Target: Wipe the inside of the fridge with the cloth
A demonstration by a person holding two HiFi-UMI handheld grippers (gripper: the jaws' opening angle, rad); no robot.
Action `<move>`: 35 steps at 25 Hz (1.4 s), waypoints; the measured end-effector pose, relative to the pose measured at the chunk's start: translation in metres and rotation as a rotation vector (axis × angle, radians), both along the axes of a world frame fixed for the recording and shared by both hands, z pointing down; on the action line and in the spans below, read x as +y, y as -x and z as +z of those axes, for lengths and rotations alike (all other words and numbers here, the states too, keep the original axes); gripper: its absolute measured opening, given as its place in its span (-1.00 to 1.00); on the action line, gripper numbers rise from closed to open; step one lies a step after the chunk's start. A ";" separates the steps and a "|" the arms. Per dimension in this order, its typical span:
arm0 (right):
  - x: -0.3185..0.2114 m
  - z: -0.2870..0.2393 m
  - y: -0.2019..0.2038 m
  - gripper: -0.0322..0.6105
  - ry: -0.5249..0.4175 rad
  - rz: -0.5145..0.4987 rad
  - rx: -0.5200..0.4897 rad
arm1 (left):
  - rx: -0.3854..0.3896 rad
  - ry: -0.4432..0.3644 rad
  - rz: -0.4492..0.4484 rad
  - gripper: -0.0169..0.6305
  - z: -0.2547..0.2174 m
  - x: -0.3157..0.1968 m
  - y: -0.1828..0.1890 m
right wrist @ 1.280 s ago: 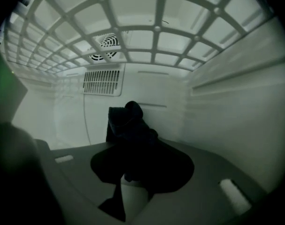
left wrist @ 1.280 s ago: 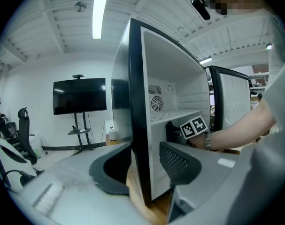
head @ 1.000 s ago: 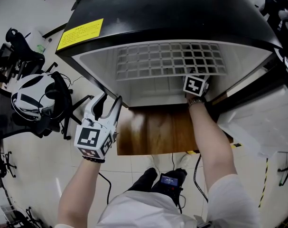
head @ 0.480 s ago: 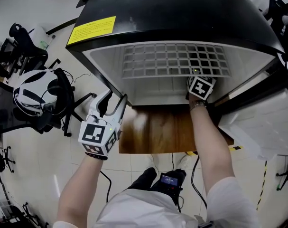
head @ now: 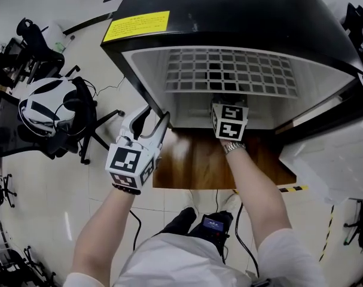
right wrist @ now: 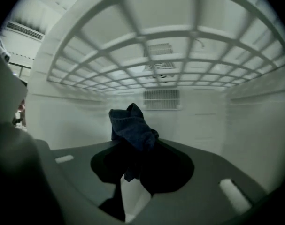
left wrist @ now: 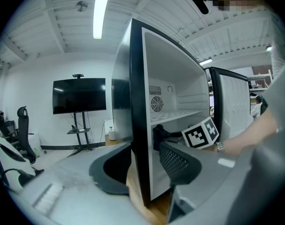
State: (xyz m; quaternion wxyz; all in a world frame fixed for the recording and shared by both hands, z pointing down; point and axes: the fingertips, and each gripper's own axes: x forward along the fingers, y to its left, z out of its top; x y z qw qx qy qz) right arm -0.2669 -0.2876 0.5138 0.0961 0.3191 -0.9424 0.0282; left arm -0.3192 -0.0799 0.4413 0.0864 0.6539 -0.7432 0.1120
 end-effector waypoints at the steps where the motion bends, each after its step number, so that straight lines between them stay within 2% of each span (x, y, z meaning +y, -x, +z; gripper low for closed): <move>1: 0.011 0.000 0.012 -0.51 0.003 -0.031 0.000 | 0.001 -0.001 0.000 -0.37 0.000 0.000 0.000; 8: 0.061 0.011 0.071 -0.51 0.066 -0.169 0.006 | 0.005 -0.001 -0.002 -0.37 0.000 -0.001 -0.001; 14: 0.077 0.036 0.094 -0.51 0.112 -0.227 0.075 | 0.005 -0.005 -0.001 -0.37 0.000 -0.001 -0.001; 22: 0.069 0.053 0.089 -0.52 0.095 -0.206 0.160 | 0.005 -0.008 -0.005 -0.37 0.000 -0.001 0.000; 35: 0.039 0.055 0.052 -0.52 0.083 -0.121 0.202 | 0.002 -0.001 -0.013 -0.37 0.001 0.000 0.001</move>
